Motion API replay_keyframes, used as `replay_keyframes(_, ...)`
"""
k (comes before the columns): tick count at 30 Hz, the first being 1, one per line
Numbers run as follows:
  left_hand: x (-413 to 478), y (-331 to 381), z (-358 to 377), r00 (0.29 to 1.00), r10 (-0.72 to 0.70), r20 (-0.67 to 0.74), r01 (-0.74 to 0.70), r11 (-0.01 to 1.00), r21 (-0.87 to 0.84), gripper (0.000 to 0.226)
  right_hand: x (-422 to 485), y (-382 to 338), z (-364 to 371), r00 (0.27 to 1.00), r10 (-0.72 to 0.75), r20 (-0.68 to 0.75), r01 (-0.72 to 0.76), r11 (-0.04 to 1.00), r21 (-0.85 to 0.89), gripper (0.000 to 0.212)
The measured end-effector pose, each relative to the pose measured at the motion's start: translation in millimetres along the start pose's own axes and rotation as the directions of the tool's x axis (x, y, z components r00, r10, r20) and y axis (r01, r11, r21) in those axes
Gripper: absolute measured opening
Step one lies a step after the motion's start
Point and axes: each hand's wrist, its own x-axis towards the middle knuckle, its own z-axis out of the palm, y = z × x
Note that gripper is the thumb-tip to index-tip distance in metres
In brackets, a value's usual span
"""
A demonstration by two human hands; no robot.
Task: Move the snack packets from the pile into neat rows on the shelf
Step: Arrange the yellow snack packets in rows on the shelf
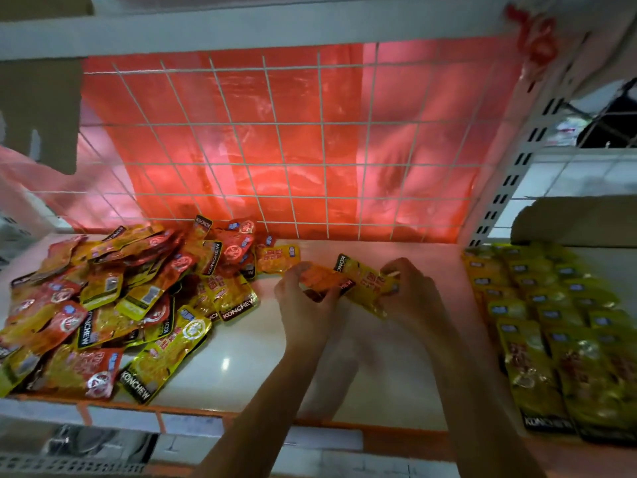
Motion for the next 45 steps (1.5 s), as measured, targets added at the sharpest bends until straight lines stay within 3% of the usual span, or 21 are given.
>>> replay_keyframes(3, -5.7, 8.2, 15.8, 0.999, -0.036, 0.024, 0.036, 0.999, -0.002, 0.098, 6.7, 13.5, -14.0, 0.985, 0.017, -0.172, 0.008, 0.989, 0.145, 0.037)
replay_keyframes(6, -6.5, 11.0, 29.3, 0.991, -0.123, 0.060, 0.126, 0.991, -0.045, 0.115, 18.0, 28.5, -25.6, 0.961, 0.064, -0.269, 0.035, 0.936, 0.350, 0.011)
replay_keyframes(9, -8.4, 20.7, 39.5, 0.963, -0.257, 0.085, 0.267, 0.952, -0.150, 0.104, 23.9, 39.6, -29.5, 0.943, 0.176, -0.284, 0.052, 0.763, 0.645, 0.004)
replay_keyframes(11, -9.9, 27.6, 45.6, 0.946, -0.280, 0.163, 0.317, 0.908, -0.275, 0.075, 26.5, 48.0, -31.3, 0.940, 0.224, -0.258, 0.052, 0.654, 0.754, 0.009)
replay_keyframes(13, -11.7, 34.3, 50.3, 0.941, -0.226, 0.252, 0.296, 0.910, -0.290, 0.038, 29.2, 56.5, -33.0, 0.943, 0.242, -0.231, 0.023, 0.641, 0.767, 0.027)
replay_keyframes(16, -13.3, 36.6, 57.3, 0.925, -0.291, 0.246, 0.351, 0.901, -0.255, 0.053, 31.5, 63.1, -37.8, 0.935, 0.261, -0.241, 0.004, 0.670, 0.743, 0.040)
replay_keyframes(18, -14.0, 36.2, 62.2, 0.931, -0.305, 0.202, 0.349, 0.905, -0.243, 0.046, 33.9, 66.5, -44.7, 0.921, 0.285, -0.265, -0.005, 0.689, 0.724, 0.036)
replay_keyframes(21, -15.5, 40.2, 69.5, 0.946, -0.232, 0.225, 0.272, 0.948, -0.166, 0.022, 32.2, 69.7, -58.4, 0.906, 0.281, -0.316, 0.006, 0.739, 0.674, 0.020)
replay_keyframes(25, -11.9, 44.0, 86.9, 0.936, -0.107, 0.336, 0.087, 0.993, 0.074, 0.028, 31.4, 81.6, -72.6, 0.885, 0.305, -0.351, 0.013, 0.738, 0.675, 0.026)
replay_keyframes(30, -7.6, 58.1, 113.2, 0.881, -0.007, 0.473, -0.103, 0.973, 0.206, 0.034, 31.3, 96.0, -90.1, 0.881, 0.305, -0.362, 0.000, 0.764, 0.646, 0.008)
replay_keyframes(38, -6.8, 64.8, 141.8, 0.843, 0.105, 0.528, -0.357, 0.843, 0.403, 0.037, 29.9, 110.8, -105.5, 0.866, 0.333, -0.374, -0.007, 0.754, 0.657, 0.022)
replay_keyframes(45, -5.2, 66.5, 154.7, 0.829, 0.158, 0.536, -0.419, 0.811, 0.409, 0.029, 28.9, 110.7, -111.0, 0.879, 0.327, -0.346, -0.024, 0.757, 0.653, 0.036)
